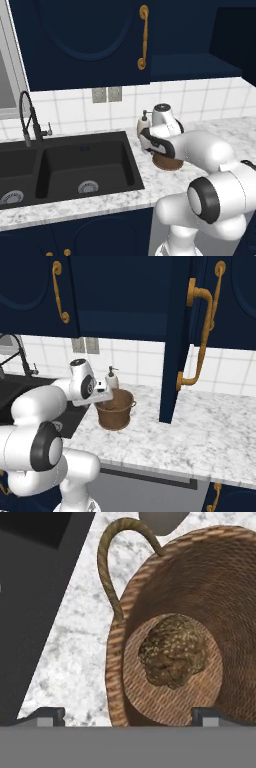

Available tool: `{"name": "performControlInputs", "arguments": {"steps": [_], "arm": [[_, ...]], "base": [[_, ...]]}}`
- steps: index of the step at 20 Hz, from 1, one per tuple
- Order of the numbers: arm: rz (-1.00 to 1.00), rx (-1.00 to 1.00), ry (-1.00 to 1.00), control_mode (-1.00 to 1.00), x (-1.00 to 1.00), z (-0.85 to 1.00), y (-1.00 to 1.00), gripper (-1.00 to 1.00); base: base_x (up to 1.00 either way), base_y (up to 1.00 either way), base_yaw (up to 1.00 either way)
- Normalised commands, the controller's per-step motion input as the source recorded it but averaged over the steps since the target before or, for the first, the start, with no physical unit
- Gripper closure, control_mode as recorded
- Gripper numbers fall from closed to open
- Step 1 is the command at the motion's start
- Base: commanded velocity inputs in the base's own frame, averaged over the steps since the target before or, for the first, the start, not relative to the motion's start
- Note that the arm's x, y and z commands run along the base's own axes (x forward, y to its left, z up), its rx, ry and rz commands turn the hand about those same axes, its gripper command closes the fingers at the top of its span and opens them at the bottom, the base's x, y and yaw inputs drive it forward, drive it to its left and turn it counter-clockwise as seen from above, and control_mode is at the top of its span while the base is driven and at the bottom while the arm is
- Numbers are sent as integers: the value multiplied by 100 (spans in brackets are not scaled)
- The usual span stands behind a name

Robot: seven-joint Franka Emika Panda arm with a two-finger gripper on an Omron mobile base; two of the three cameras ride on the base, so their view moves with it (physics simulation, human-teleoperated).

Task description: Open the cabinet, pick up the bread from the cabinet and place it in the basket. Then move the basket to the dining counter.

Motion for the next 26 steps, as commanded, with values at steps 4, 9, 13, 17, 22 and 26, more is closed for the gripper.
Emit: {"name": "performControlInputs", "arguments": {"steps": [4,9,13,17,22,26], "arm": [[4,2,-1,-100,13,-32,-9,-100],[5,7,0,-100,0,-26,-3,100],[4,5,0,-100,0,-15,0,100],[3,1,0,-100,0,-3,0,100],[0,-1,-8,-100,-25,20,0,100],[0,-5,-18,-100,-56,56,0,100]], "base": [[0,0,0],[0,0,0],[0,0,0],[0,0,0],[0,0,0],[0,0,0]]}}
